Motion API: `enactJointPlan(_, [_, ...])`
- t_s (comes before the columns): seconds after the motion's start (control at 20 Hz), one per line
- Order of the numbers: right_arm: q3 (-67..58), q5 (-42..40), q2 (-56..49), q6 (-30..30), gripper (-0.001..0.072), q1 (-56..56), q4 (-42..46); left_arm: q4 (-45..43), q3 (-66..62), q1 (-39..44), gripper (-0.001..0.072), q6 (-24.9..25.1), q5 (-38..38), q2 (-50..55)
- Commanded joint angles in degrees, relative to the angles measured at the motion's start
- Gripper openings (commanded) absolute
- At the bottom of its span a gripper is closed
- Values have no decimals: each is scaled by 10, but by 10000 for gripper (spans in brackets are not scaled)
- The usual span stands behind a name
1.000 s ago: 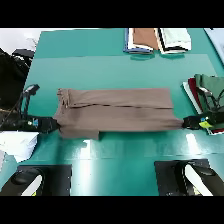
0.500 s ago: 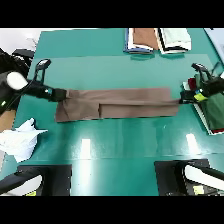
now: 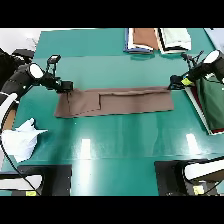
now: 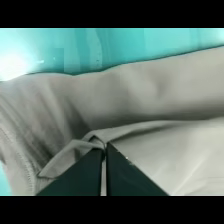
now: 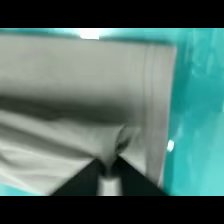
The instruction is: Fold the shirts.
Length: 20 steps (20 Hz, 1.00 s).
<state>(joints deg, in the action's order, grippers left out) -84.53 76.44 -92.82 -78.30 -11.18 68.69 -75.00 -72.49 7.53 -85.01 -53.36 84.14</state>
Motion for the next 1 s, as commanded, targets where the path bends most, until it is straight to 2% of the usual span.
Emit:
enactJointPlan(0.0, [-36,-5,-24,21,396,-4,-33,3,-5,0,34,0,-9,-1])
enactJointPlan(0.1, [-43,14,-19,56,396,-18,-52,3,-14,0,34,0,-32,-16])
enactJointPlan(0.15, [-43,29,-16,67,396,-30,-58,2,-14,0,63,0,-37,-25])
enactJointPlan(0.2, [-43,47,-16,74,396,-46,-66,3,-14,0,370,0,-40,-33])
enactJointPlan(0.25, [-43,62,-16,75,397,-61,-69,2,-14,0,592,-1,-42,-38])
enactJointPlan(0.3, [-43,76,-17,75,431,-78,-78,2,-14,0,600,-1,-44,-38])
enactJointPlan(0.4, [-33,80,-16,77,513,-107,-89,3,-14,0,599,-2,-51,-38])
enactJointPlan(0.55, [32,74,-16,78,513,-152,-93,27,-14,0,595,-7,-60,-38])
enactJointPlan(0.6, [66,59,-16,79,513,-167,-96,41,-14,0,384,-6,-61,-38])
enactJointPlan(0.65, [96,46,-17,87,512,-177,-112,58,-14,0,105,-2,-59,-38])
enactJointPlan(0.7, [125,31,-19,101,512,-185,-145,78,-14,0,41,2,-52,-38])
enactJointPlan(0.8, [169,-2,-18,131,511,-185,-198,112,-14,0,29,1,-37,-37])
enactJointPlan(0.95, [194,-45,-19,146,510,-152,-223,148,-14,0,32,0,-28,-31])
